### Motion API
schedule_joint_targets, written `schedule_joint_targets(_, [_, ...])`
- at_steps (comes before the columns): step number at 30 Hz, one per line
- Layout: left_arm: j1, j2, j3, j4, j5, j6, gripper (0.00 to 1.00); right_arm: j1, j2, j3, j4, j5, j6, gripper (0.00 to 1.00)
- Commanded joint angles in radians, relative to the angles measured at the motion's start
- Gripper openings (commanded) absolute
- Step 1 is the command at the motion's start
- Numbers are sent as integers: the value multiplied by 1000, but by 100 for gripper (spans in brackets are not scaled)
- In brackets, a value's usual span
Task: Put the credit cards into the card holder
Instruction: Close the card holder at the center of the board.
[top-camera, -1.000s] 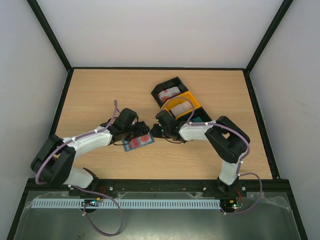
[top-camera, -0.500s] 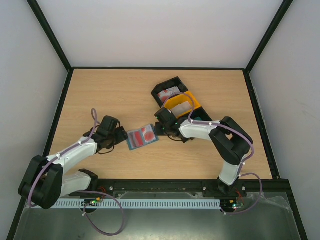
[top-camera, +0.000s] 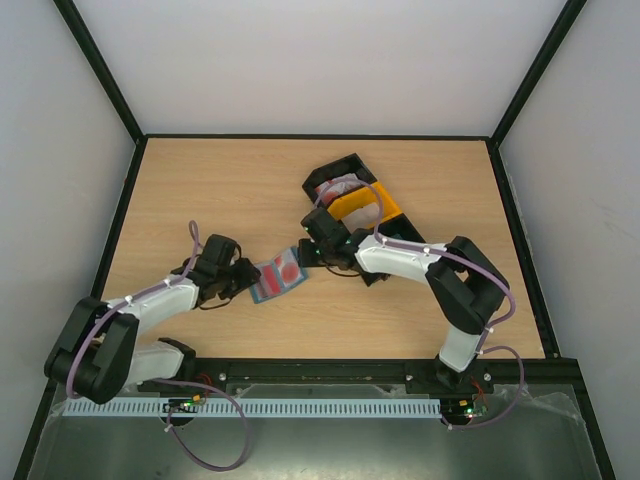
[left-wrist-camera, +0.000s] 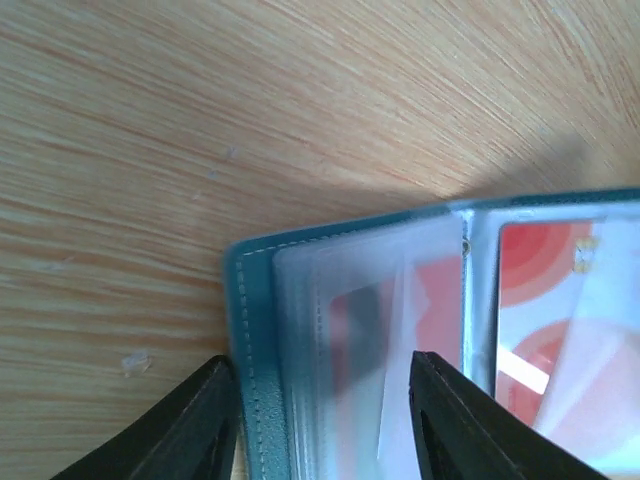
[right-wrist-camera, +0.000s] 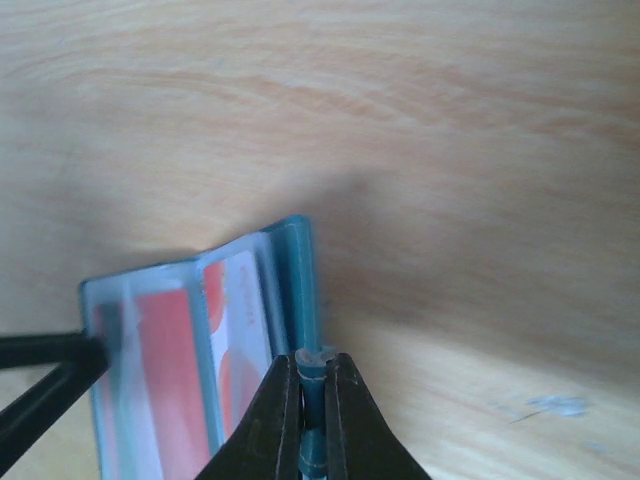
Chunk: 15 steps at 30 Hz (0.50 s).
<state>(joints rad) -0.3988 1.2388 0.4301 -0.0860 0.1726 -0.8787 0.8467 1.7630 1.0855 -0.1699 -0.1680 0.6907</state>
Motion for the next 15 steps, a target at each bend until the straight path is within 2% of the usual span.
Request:
schedule_joint_targets(1, [1, 55, -43, 56, 60, -5, 49, 32, -32, 25, 34, -159, 39, 2])
schedule_joint_targets(6, [2, 103, -61, 148, 113, -8, 46, 44, -1, 25, 95, -266, 64, 2])
schedule_joint_targets(15, [1, 182, -63, 301, 195, -24, 44, 44, 37, 4, 230, -362, 96, 3])
